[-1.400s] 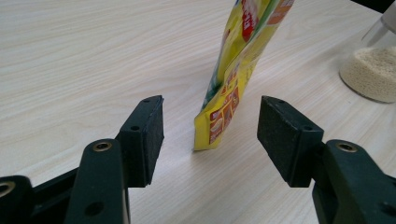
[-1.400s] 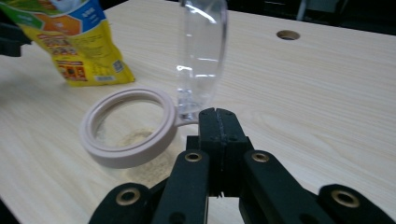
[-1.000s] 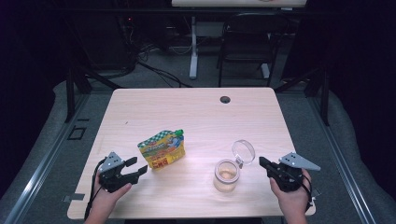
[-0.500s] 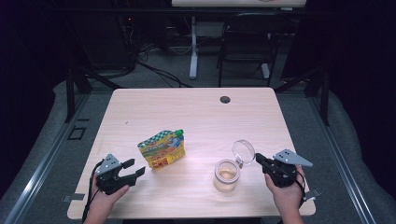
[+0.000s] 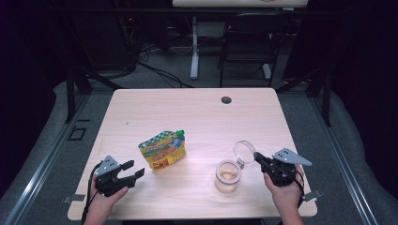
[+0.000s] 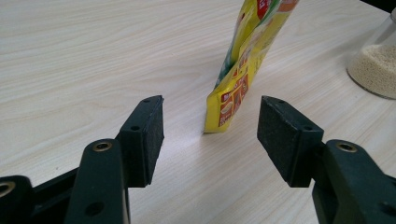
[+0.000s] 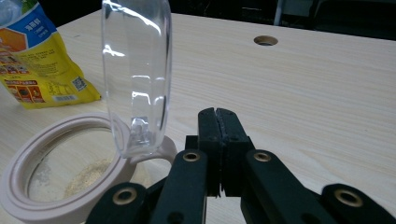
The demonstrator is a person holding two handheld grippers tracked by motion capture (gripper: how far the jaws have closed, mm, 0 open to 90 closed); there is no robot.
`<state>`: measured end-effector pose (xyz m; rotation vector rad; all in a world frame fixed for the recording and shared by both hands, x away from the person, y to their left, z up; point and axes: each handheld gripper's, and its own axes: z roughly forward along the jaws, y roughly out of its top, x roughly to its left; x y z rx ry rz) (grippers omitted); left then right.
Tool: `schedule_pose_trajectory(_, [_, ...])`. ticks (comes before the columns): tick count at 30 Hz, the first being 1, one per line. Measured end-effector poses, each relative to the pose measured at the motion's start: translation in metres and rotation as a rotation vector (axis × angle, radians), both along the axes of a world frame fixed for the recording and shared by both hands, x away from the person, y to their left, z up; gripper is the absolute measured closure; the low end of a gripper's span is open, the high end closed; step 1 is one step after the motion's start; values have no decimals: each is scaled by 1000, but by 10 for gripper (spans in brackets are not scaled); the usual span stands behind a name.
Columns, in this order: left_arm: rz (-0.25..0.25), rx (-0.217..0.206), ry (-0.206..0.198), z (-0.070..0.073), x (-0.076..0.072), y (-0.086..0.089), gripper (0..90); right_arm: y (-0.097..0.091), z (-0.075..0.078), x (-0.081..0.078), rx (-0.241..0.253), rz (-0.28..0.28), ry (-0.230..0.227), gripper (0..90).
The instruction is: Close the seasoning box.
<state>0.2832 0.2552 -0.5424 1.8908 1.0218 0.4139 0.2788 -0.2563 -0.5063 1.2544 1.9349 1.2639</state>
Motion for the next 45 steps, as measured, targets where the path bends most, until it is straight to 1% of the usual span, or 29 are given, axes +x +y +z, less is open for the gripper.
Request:
schedule_pose_trajectory(1, [-4,7,8,1,0,0,415,0,0,0,-2,3,-2,892])
schedule_pose_trajectory(6, [-7,6,5,0,1,0,415,4,2,-1,-1,14,-8,888])
schedule_pose_trajectory(9, [-3,9,6,0,1,0,415,7,3,-2,-14,24,-7,889])
schedule_pose_trajectory(12, [-2,5,4,0,1,0,415,10,4,-3,-8,34,-12,889])
schedule_pose_trajectory(14, [-1,6,3,0,0,0,415,12,4,-3,-14,39,-16,888])
schedule_pose_trajectory(15, [0,5,3,0,0,0,415,13,4,-3,-3,44,-19,887])
schedule_pose_trajectory(19, [0,6,4,-1,1,1,415,20,5,-6,-11,71,-20,885])
schedule_pose_trajectory(22, [1,5,4,-1,1,0,415,27,4,-7,-12,109,-14,882])
schedule_pose_trajectory(24, [2,6,4,-1,1,1,415,32,3,-9,-31,132,-13,882])
schedule_pose_trajectory(26, [1,7,3,-1,1,1,415,36,3,-10,-38,150,-12,881])
schedule_pose_trajectory(30, [1,4,1,-1,2,1,415,43,4,-13,-39,171,-15,876])
schedule_pose_trajectory(32, [-2,14,8,-1,2,1,415,45,3,-14,-38,181,-19,872])
schedule_pose_trajectory(34, [-1,9,8,-1,2,1,415,46,3,-14,-34,192,-23,864])
schedule_pose_trajectory(37, [4,4,3,-1,2,1,415,46,3,-15,-38,196,-29,854])
schedule_pose_trajectory(39, [4,5,2,-1,3,2,415,44,4,-16,-34,192,-36,854])
schedule_pose_trajectory(45, [8,7,3,-1,3,2,415,37,5,-16,-24,172,-39,847])
